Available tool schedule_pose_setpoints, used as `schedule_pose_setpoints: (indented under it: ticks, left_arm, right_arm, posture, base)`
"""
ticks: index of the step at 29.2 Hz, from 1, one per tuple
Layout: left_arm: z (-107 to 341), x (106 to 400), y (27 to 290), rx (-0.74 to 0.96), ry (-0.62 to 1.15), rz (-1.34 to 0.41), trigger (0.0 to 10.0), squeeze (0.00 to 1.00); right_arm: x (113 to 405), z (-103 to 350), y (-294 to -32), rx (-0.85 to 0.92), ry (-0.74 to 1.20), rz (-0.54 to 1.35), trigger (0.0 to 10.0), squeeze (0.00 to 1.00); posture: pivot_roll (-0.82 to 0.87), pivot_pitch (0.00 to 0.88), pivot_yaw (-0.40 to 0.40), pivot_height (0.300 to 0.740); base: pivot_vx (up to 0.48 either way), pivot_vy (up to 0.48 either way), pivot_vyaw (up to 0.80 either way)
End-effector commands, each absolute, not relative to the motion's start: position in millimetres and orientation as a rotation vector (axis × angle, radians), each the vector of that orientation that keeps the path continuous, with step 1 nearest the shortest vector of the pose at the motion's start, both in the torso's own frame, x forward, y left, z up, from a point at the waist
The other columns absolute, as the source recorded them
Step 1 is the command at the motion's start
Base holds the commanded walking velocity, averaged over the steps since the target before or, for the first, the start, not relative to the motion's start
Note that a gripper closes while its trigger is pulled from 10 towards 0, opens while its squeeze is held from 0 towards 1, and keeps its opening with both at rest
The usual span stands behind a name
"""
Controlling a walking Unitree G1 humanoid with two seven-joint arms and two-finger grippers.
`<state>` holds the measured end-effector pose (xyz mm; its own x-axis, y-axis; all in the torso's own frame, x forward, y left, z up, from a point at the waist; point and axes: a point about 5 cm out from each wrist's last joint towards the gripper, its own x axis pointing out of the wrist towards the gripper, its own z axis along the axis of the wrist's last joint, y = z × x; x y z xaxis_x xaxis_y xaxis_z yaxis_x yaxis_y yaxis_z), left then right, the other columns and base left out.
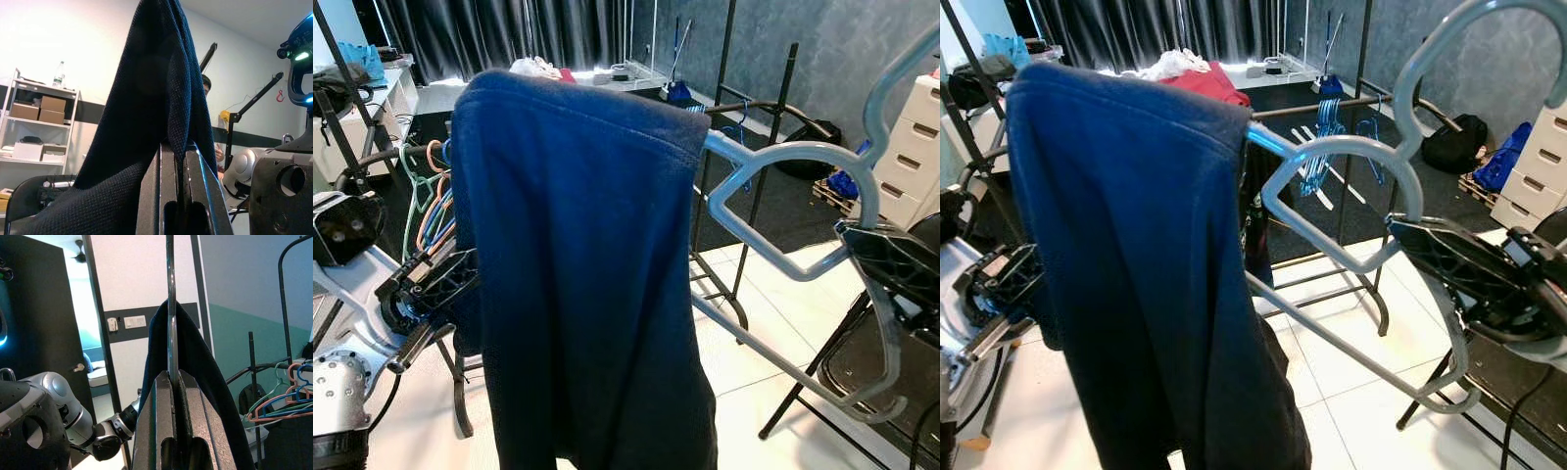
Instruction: Hang hanger
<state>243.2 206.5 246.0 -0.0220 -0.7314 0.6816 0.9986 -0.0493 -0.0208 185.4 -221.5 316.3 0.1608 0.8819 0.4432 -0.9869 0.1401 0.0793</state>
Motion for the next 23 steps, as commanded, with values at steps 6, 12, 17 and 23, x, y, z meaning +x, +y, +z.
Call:
schedule_pose_setpoints:
  ticks: [6, 12, 17, 23]
  left_arm:
    - [245.0, 246.9, 207.0, -0.568, -0.517, -1.484, 0.0, 0.00]
    - [250.5, 252.6, 225.4, -0.493, -0.529, -1.368, 0.0, 0.00]
    - [254.7, 253.2, 236.5, -0.461, -0.538, -1.328, 0.0, 0.00]
    - [257.0, 255.1, 242.2, -0.444, -0.545, -1.306, 0.0, 0.00]
  right_arm:
    - [183.8, 319.4, -232.0, 0.313, -0.314, 1.322, 0.0, 0.00]
    - [181.7, 293.8, -255.6, 0.174, -0.076, 1.161, 0.0, 0.00]
    - [176.7, 279.3, -261.4, 0.159, 0.033, 1.115, 0.0, 0.00]
    - [173.9, 260.2, -253.2, 0.158, 0.134, 1.114, 0.0, 0.00]
  posture:
    - [-0.17, 0.000, 0.031, 0.740]
    - [-0.17, 0.000, 0.029, 0.740]
    - [-0.19, 0.000, 0.033, 0.740]
    - [-0.19, 0.000, 0.033, 0.740]
  base:
    - [0.000, 0.000, 0.00]
    - [0.000, 0.000, 0.00]
    - [0.000, 0.000, 0.00]
    - [0.000, 0.000, 0.00]
